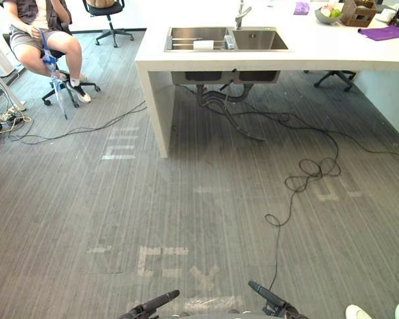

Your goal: Walk over to the sink, pick up the cup, carry it to the dishwasher, place the cup inside the dishwasher, then close the dishwasher door

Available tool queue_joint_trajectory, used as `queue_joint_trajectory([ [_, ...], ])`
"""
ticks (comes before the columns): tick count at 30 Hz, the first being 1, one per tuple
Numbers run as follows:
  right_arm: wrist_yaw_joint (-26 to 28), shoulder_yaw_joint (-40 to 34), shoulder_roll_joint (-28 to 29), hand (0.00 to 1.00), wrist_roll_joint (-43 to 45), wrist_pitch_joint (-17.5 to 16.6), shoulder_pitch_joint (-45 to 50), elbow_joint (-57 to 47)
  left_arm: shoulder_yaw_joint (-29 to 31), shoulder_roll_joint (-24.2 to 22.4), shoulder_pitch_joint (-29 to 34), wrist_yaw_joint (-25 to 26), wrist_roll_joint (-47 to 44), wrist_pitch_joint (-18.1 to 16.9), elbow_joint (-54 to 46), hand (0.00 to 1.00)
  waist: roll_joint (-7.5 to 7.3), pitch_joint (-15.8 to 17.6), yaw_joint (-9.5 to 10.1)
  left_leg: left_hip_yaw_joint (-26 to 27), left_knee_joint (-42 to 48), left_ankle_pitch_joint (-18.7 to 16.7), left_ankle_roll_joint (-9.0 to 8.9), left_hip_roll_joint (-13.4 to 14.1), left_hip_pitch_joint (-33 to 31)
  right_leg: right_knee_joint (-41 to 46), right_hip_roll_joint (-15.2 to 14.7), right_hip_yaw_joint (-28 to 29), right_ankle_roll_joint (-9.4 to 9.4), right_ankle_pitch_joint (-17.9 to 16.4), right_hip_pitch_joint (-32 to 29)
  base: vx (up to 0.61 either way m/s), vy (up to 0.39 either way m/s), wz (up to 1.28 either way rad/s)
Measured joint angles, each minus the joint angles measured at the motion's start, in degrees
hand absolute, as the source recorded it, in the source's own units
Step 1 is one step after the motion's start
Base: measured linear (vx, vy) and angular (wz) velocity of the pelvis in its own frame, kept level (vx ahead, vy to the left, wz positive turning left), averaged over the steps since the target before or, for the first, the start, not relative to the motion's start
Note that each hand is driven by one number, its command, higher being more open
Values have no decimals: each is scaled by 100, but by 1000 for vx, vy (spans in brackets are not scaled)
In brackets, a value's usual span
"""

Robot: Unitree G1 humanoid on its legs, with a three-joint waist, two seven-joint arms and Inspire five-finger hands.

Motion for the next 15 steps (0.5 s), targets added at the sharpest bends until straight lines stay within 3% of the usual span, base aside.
queue_joint_trajectory([
  [4, 121, -2, 16, 100, -231, -32, 11, -9, -18, -169, -94, 112, 533, -37, -3, 100, 6, -5, -95, 167, 37, -46, -59, 13, 67, 3, 4, 69, -7, 3, 8, -38, -17, -27],
  [6, 192, -50, 24, 100, -289, -53, 43, -7, -16, -155, -92, 77, 353, -44, 20, 100, 7, -7, -101, 203, 40, -49, -54, 20, 78, 2, 11, 68, -59, 13, 6, -34, -27, -8],
  [11, 303, -229, 67, 100, -429, -125, 106, 4, 26, 24, -29, -354, -1069, -55, 254, 100, 14, -17, -82, 202, 39, -46, -19, 18, 83, 2, 21, 27, -301, 22, 10, -41, -24, 4],
  [15, 320, -230, 61, 100, -602, -133, 134, 7, 133, 41, -6, -493, -1217, -101, 380, 100, 9, -25, -83, 207, 30, -26, 13, 23, 136, -6, 32, 21, -311, 27, 47, -44, -26, 0],
])
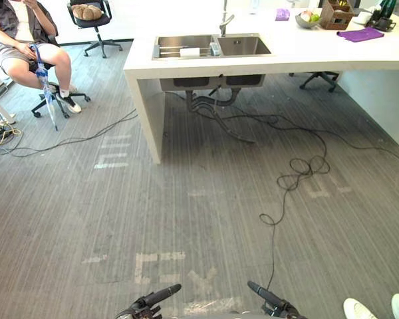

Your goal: Walk over to the sink, pick up the cup, carry it to the dishwasher, place the cup inside the dishwasher, then close the dishwasher door

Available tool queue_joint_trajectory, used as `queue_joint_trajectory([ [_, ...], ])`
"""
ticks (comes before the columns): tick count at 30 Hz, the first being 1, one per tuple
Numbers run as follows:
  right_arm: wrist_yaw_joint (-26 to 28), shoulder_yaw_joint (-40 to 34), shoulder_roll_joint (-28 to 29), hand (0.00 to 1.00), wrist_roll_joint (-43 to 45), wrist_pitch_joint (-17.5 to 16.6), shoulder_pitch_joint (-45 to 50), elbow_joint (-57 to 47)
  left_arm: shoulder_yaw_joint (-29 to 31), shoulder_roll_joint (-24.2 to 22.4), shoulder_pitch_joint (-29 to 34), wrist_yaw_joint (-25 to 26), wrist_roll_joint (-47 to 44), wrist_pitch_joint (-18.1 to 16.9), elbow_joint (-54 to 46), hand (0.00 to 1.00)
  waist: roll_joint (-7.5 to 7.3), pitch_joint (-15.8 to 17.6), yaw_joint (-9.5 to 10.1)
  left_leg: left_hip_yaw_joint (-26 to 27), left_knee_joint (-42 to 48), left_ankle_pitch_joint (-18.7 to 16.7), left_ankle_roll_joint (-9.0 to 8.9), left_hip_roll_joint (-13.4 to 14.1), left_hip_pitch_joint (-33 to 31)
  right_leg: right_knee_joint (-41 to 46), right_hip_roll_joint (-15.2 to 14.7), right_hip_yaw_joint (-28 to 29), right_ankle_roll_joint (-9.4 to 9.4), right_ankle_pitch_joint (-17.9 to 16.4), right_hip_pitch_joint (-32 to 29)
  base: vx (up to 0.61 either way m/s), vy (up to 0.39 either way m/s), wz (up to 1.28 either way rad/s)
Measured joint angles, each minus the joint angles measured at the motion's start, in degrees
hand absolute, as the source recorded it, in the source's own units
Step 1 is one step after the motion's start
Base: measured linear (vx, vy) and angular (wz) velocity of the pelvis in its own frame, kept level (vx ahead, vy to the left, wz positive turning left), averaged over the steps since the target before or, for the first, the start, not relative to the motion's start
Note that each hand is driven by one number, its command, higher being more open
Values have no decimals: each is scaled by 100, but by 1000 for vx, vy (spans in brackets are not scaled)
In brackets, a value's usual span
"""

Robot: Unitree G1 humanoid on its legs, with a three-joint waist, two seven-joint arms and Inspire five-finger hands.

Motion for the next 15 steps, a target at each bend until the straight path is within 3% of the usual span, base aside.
queue_joint_trajectory([
  [10, -41, -7, -65, 100, 34, 210, 79, 154, 2, -23, 22, 249, 23, 63, 57, 100, -29, -21, 0, 88, -44, 25, 39, 31, 107, -150, 63, 59, -140, 98, 131, -45, -33, -4],
  [15, -33, -3, -113, 100, -30, 286, 50, 209, -16, -67, -42, 238, 774, 138, 84, 100, -53, -37, -6, 98, -105, 34, 88, 44, 119, 11, 69, 47, -170, -26, 39, -24, -28, 1],
])
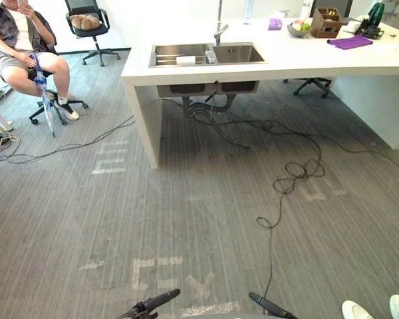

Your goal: Walk over to the sink, pick up the cup, carry it to the dishwasher, place the cup inside the dishwasher, then close the dishwasher door

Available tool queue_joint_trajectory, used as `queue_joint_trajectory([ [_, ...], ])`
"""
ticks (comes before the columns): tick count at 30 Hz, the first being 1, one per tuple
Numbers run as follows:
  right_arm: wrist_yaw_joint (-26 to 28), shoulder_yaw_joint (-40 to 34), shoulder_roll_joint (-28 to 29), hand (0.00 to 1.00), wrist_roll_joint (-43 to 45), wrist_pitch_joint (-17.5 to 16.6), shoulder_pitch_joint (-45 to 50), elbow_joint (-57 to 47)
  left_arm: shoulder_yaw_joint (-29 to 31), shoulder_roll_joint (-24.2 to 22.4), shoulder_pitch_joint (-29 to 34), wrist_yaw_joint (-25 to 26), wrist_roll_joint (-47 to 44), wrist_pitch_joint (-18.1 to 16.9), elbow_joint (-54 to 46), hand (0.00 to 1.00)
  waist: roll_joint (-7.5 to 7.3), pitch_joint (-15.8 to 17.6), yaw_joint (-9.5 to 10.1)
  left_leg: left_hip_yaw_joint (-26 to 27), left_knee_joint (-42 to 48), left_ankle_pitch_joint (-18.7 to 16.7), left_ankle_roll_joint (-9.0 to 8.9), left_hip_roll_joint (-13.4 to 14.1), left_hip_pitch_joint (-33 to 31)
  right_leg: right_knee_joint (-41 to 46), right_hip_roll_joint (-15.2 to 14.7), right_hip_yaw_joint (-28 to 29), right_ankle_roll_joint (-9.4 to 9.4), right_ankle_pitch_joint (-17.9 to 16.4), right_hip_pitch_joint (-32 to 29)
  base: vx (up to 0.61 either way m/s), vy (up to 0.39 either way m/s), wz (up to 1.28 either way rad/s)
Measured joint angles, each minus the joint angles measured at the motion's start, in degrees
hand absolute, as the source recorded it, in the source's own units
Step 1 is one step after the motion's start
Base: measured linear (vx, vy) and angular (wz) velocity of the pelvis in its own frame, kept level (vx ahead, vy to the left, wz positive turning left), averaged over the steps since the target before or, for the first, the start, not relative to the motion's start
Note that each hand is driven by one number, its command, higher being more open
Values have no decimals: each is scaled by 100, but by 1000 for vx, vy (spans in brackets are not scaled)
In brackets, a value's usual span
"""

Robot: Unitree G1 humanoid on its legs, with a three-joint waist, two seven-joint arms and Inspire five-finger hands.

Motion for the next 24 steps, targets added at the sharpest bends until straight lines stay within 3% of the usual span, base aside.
queue_joint_trajectory([
  [1, 6, 13, -23, 100, -113, 56, -71, -25, -64, 3, -105, 1, 126, 109, 8, 100, -10, 8, -10, -1, 33, -76, 88, -10, -74, 622, -98, -48, 90, -373, -340, -17, 12, 16],
  [2, 2, 78, -56, 100, -193, 134, -146, -39, -306, 88, -252, -4, 131, 264, 12, 100, -71, 57, -16, 0, 117, -123, 159, -69, -137, 1492, -307, -111, 299, -741, -716, -6, 24, 15],
  [3, 6, 130, -90, 100, -182, 191, -213, -45, -397, 113, -327, -11, 126, 339, 14, 100, -90, 106, -10, -14, 131, -152, 196, -105, -166, 2018, -414, -196, 302, -833, -968, -23, 48, 6],
  [4, -6, 232, -182, 100, -118, 245, -484, -173, -636, 184, -554, -23, 126, 514, 39, 100, -102, 276, -6, 1, 340, -191, 274, -194, -244, 3566, -860, -479, 248, -831, -1705, -33, 44, -4],
  [7, -133, 526, -224, 100, -4, 242, -699, -360, -864, 279, -747, -19, 83, 533, 68, 100, -243, 424, -15, -96, 586, -290, 363, -327, -240, 4564, -1297, -652, 71, -659, -2077, 33, 67, 14],
  [9, -142, 550, -274, 100, 20, 207, -719, -507, -852, 295, -747, 13, -35, 518, -219, 100, -232, 554, -23, -263, 584, -315, 406, -311, -177, 5008, -1432, -681, 165, -371, -2263, 111, 32, 37],
  [10, -145, 553, -299, 100, 63, 169, -740, -592, -836, 297, -735, 45, -135, 564, -446, 100, -233, 655, -19, -334, 559, -319, 421, -310, -114, 5186, -1495, -709, 190, -477, -2394, 129, 23, 35],
  [11, -123, 563, -336, 100, 190, 152, -808, -626, -839, 293, -725, 94, -278, 647, -767, 100, -211, 754, -27, -408, 583, -371, 453, -257, -84, 4871, -1464, -726, 221, -668, -2480, 123, 3, 35],
  [13, -122, 586, -340, 100, 380, 111, -844, -756, -830, 235, -730, 85, -331, 728, -1231, 100, -133, 850, -50, -517, 667, -458, 420, -116, -136, 3770, -1297, -761, 197, -653, -2593, 170, -47, 34],
  [14, -128, 630, -333, 100, 528, 71, -851, -814, -829, 185, -777, 85, -330, 741, -1418, 100, -96, 893, -47, -574, 738, -513, 346, 6, -192, 2797, -1130, -741, 191, -435, -2659, 271, -142, 31],
  [16, -124, 632, -278, 100, 798, -40, -835, -845, -829, 128, -867, 89, -328, 741, -1498, 100, -121, 915, -48, -653, 865, -615, 151, 119, -256, 1062, -936, -601, 393, 145, -2637, 302, -187, 22],
  [17, -127, 607, -202, 100, 922, -140, -793, -911, -835, 124, -895, 88, -330, 733, -1486, 100, -257, 980, -45, -688, 954, -745, 48, 53, -188, 681, -1031, -533, 484, 212, -2636, 348, -272, 22],
  [18, -128, 495, -71, 100, 931, -209, -645, -986, -839, 124, -858, 84, -329, 767, -1426, 100, -416, 1015, -53, -748, 1111, -982, -86, -21, -21, 649, -1195, -486, 581, 181, -2456, 369, -306, 18],
  [19, -137, 437, -44, 100, 926, -226, -617, -986, -830, 76, -839, 83, -319, 761, -1369, 100, -378, 1060, -66, -774, 1205, -1120, -148, 26, 69, 686, -1190, -466, 627, 556, -2396, 371, -307, 22],
  [20, -174, 333, -44, 100, 919, -270, -537, -988, -840, 4, -722, 14, -314, 776, -1347, 100, -188, 1053, -138, -799, 1328, -1314, -278, 267, 134, 992, -1035, -547, 611, 656, -2383, 297, -224, 14],
  [21, -185, 281, -45, 100, 919, -271, -506, -988, -840, -19, -655, -46, -315, 766, -1343, 100, -88, 1014, -144, -801, 1345, -1393, -288, 393, 179, 1119, -928, -546, 585, 666, -2394, 375, -254, 16],
  [22, -210, 222, -38, 100, 920, -284, -432, -1011, -848, -59, -540, -178, -314, 703, -1340, 100, 68, 954, -135, -798, 1381, -1567, -343, 631, 266, 1396, -734, -535, 475, 650, -2428, 374, -241, 9],
  [24, -219, 111, -7, 100, 925, -294, -336, -1064, -870, -104, -443, -388, -309, 572, -1242, 100, 132, 887, -134, -801, 1517, -1823, -343, 842, 302, 2189, -631, -525, 71, 395, -2711, 341, -251, 7],
])
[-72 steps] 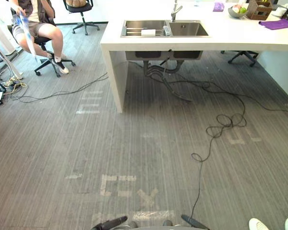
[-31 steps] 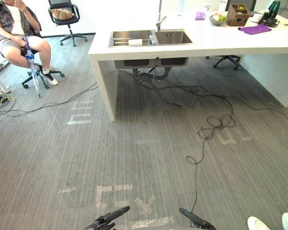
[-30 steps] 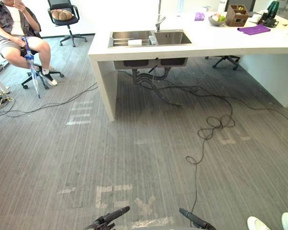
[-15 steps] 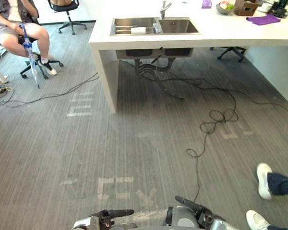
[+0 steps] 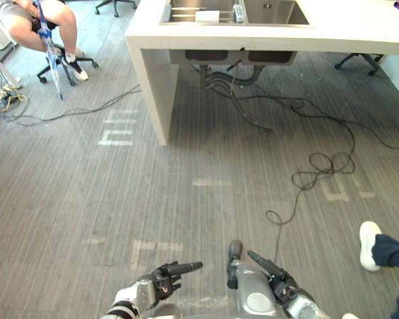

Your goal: Walk over to the sink, pick up the cup, carry it to the dishwasher, place the cup inside the dishwasher, then close the dishwasher door

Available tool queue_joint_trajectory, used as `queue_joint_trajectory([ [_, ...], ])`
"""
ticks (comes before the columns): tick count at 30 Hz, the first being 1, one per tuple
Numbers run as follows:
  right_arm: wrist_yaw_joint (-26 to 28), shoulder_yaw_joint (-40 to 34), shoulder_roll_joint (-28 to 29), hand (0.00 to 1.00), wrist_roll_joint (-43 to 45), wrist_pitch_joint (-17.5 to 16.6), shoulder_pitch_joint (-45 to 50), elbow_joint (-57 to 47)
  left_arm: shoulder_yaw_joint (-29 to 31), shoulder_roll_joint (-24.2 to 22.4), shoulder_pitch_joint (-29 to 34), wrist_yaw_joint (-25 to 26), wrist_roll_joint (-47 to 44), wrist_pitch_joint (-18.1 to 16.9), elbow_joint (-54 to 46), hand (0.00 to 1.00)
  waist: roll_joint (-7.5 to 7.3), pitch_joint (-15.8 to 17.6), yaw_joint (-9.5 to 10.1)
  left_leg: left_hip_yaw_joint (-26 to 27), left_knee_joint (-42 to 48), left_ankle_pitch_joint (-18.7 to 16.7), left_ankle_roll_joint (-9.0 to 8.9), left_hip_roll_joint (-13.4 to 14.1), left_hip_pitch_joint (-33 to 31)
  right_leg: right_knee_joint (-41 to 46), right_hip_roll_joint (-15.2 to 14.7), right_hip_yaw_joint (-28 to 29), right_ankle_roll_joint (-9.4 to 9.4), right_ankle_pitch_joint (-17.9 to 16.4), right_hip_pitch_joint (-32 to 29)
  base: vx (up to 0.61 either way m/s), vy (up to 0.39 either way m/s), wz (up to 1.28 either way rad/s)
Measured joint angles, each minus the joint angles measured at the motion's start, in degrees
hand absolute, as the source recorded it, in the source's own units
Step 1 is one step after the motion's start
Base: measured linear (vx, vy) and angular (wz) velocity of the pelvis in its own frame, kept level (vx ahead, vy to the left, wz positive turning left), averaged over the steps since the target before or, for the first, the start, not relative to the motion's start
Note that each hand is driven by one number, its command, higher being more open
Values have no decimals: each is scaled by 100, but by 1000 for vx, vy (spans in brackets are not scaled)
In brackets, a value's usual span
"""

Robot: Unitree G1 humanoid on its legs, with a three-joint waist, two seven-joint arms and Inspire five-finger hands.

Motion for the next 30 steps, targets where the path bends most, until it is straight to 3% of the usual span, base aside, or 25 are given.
queue_joint_trajectory([
  [1, -19, -27, 16, 100, 1, 7, 140, -77, 5, -18, 9, -19, -1, -33, 91, 100, 76, -77, 4, 0, 26, -153, 148, 120, 45, 516, 3, -61, -318, -226, -191, 426, -306, 10],
  [2, -51, -126, 14, 100, 15, 64, 236, -127, 39, -93, 41, -7, -16, -51, 250, 100, 163, -199, -7, -6, 250, -105, 279, 224, 23, 727, 86, -149, -478, -489, -214, 362, -257, 6],
  [3, -78, -164, 14, 100, 12, 80, 246, -109, 66, -111, 12, -1, -15, -76, 285, 100, 175, -210, -8, -6, 621, 4, 271, 276, -115, 752, 97, -149, -519, -575, -186, 440, -269, 1],
  [4, -80, -265, 5, 100, 10, 132, 289, -69, 90, -136, -34, -19, -15, -118, 279, 100, 251, -234, -24, 24, 1635, 277, 390, 443, -537, 640, 158, -192, -561, -615, -5, 364, -224, 1],
  [5, -71, -303, -55, 100, -17, 170, 389, -56, 96, -176, -63, -48, -17, -213, 292, 100, 382, -252, -34, 8, 2601, 779, 305, 673, -922, 448, 284, -268, -609, -694, 300, 447, -261, 4],
  [6, -68, -286, -97, 100, -35, 176, 441, -16, 106, -204, -52, -59, -28, -288, 295, 100, 441, -279, -29, -21, 3049, 1136, 263, 791, -1114, 328, 373, -276, -614, -750, 465, 425, -177, 5],
  [7, -58, -142, -201, 100, -135, 174, 483, 96, 145, -247, -41, -60, -117, -478, 329, 100, 493, -293, -15, -151, 4055, 1591, 168, 1021, -1578, 5, 558, -259, -716, -850, 836, 440, -127, -6],
  [8, -56, -37, -288, 100, -263, 182, 457, 253, 226, -273, -39, -64, -259, -674, 270, 100, 522, -271, 11, -189, 5089, 1411, 225, 1106, -2074, -273, 693, -238, -789, -853, 1225, 439, -109, -6],
  [10, -52, 37, -292, 100, -293, 176, 411, 398, 316, -275, -47, -59, -442, -872, 196, 100, 451, -214, 41, -149, 5483, 1152, 230, 958, -2477, -562, 751, -201, -839, -909, 1718, 396, -87, -13],
  [12, -11, 161, -327, 100, -290, 175, 322, 460, 335, -278, 19, -52, -471, -1029, -141, 100, 369, -146, 167, 173, 4554, 917, 188, 520, -2860, -922, 769, 21, -818, -966, 2286, 386, -64, -45],
  [13, 8, 164, -313, 100, -290, 175, 271, 461, 375, -282, 65, -47, -465, -1046, -263, 100, 351, -122, 190, 336, 4093, 889, 190, 441, -2894, -1007, 765, 88, -743, -919, 2391, 327, -15, -62],
  [14, 50, 169, -275, 100, -293, 173, 140, 457, 477, -314, 189, 12, -461, -1077, -464, 100, 321, -92, 202, 657, 2803, 912, 150, 259, -2867, -1179, 755, 218, -692, -889, 2559, 340, 20, -62],
  [15, 85, 170, -233, 100, -293, 160, 60, 426, 538, -372, 267, 55, -463, -1094, -582, 100, 311, -80, 210, 862, 1442, 1078, 18, 53, -2839, -1338, 750, 344, -650, -871, 2713, 346, 43, -58],
  [17, 140, 168, -198, 100, -321, 130, -44, 394, 529, -423, 311, 172, -472, -1088, -735, 100, 312, 3, 270, 966, -199, 1577, -102, -183, -2726, -1603, 742, 464, -547, -872, 3022, 326, 97, -38],
  [19, 238, 178, -206, 100, -319, 127, -32, 387, 501, -456, 301, 292, -505, -1058, -890, 100, 320, 61, 294, 1244, -398, 1626, -149, -104, -2798, -1920, 783, 503, -372, -944, 3370, 340, 171, -17],
  [20, 276, 196, -199, 100, -318, 125, 29, 367, 471, -442, 285, 374, -527, -1016, -887, 100, 299, 74, 297, 1578, -269, 1862, 55, -48, -2736, -1935, 735, 482, -236, -1104, 3577, 344, 203, 5],
  [21, 276, 200, -200, 100, -318, 125, 57, 339, 473, -427, 263, 404, -529, -994, -885, 100, 242, 96, 289, 1724, -231, 2036, 136, -67, -2686, -1904, 655, 449, -166, -1203, 3664, 385, 216, 23],
  [22, 282, 298, -214, 100, -318, 121, 129, 230, 482, -419, 233, 418, -529, -959, -894, 100, 188, 87, 286, 1903, -151, 2266, 398, -153, -2664, -1791, 462, 379, -18, -1404, 3715, 497, 255, 26],
  [23, 324, 431, -266, 100, -325, 103, 130, 207, 496, -419, 203, 416, -528, -947, -917, 100, 152, 83, 296, 1827, 0, 2438, 673, -279, -2792, -1669, 316, 342, 64, -1556, 3672, 417, 208, 20],
  [24, 341, 478, -268, 100, -345, 101, 118, 209, 525, -414, 180, 417, -528, -943, -919, 100, 139, 90, 316, 1789, 91, 2488, 768, -334, -2844, -1630, 275, 344, 63, -1593, 3652, 496, 252, 8],
  [26, 395, 618, -270, 100, -463, 112, -53, 249, 666, -323, 145, 532, -628, -920, -917, 100, 6, 128, 337, 1821, 343, 2232, 1101, -547, -2878, -1314, 6, 386, 71, -1585, 3561, 437, 238, 1],
  [27, 395, 644, -254, 100, -463, 122, -83, 277, 719, -299, 145, 569, -652, -901, -889, 100, -53, 100, 338, 1845, 404, 2153, 1141, -599, -2864, -1193, -70, 409, 83, -1578, 3530, 390, 218, 0],
  [30, 394, 664, -150, 100, -462, 156, -102, 358, 878, -188, 221, 642, -689, -831, -735, 100, -303, -114, 458, 1987, 432, 1839, 1225, -786, -2595, 119, -462, 537, 418, -1399, 3069, 377, 199, -11],
])
